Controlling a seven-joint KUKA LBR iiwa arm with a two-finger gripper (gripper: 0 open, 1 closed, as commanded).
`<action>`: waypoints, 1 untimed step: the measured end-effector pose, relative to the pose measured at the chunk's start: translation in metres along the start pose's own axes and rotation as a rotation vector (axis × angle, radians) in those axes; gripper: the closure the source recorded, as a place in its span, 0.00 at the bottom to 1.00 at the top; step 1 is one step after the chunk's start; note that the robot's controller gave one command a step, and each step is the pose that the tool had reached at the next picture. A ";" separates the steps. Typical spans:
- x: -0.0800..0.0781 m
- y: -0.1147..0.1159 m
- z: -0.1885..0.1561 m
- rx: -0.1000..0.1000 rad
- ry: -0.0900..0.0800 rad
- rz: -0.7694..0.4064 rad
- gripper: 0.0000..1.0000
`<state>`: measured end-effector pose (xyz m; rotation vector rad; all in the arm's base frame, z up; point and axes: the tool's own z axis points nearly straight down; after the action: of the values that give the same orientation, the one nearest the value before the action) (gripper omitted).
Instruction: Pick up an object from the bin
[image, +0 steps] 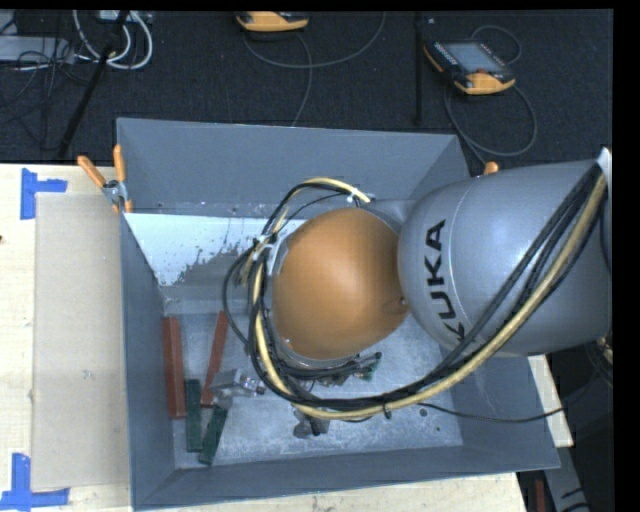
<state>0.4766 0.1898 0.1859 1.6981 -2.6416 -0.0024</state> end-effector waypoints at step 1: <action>-0.062 -0.057 0.055 0.001 -0.001 -0.248 0.00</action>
Offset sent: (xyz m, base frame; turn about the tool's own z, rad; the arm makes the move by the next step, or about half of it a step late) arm 0.0780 0.0322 -0.0531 -0.2508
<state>0.5544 0.2229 0.1311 2.0129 -2.4128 -0.0028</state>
